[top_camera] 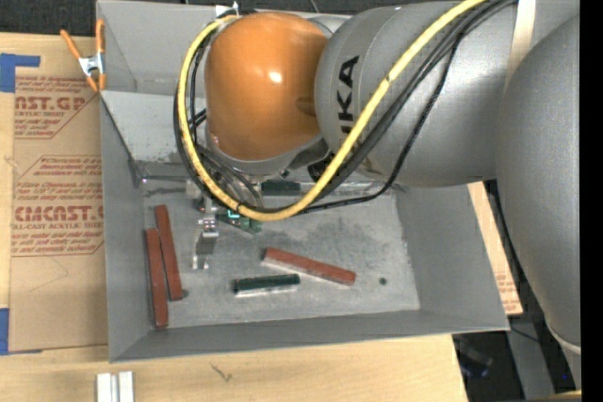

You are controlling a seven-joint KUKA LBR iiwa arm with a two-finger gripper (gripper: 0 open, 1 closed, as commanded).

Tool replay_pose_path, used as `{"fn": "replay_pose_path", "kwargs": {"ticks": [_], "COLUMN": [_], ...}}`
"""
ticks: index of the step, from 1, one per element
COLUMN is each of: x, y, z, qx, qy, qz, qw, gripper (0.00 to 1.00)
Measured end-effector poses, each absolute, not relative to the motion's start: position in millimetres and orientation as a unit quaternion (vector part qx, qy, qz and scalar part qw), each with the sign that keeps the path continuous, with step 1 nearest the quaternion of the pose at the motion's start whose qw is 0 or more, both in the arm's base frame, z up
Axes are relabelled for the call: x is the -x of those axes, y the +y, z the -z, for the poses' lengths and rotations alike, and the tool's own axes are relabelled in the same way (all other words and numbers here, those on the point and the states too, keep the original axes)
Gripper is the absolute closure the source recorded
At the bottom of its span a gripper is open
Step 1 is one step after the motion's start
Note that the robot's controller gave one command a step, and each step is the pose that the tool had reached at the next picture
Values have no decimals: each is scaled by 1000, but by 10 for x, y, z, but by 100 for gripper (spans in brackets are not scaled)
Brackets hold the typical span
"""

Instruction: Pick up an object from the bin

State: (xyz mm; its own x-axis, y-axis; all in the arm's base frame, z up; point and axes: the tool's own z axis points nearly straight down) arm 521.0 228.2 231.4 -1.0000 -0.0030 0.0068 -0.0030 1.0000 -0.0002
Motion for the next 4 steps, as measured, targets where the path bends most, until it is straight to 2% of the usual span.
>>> {"fn": "replay_pose_path", "kwargs": {"ticks": [1, 2, 3, 4], "x": [-5230, -5364, -5436, -5545], "y": [2268, 2013, 1656, 1517], "z": [-2359, -1775, -1381, -1367], "qx": [-1, 21, 45, 30], "qy": [-1000, -1000, -999, -1000], "qz": [1, 2, -1, 0], "qw": [-1, -3, 5, -1], "gripper": [0, 0, 0, 0]}}
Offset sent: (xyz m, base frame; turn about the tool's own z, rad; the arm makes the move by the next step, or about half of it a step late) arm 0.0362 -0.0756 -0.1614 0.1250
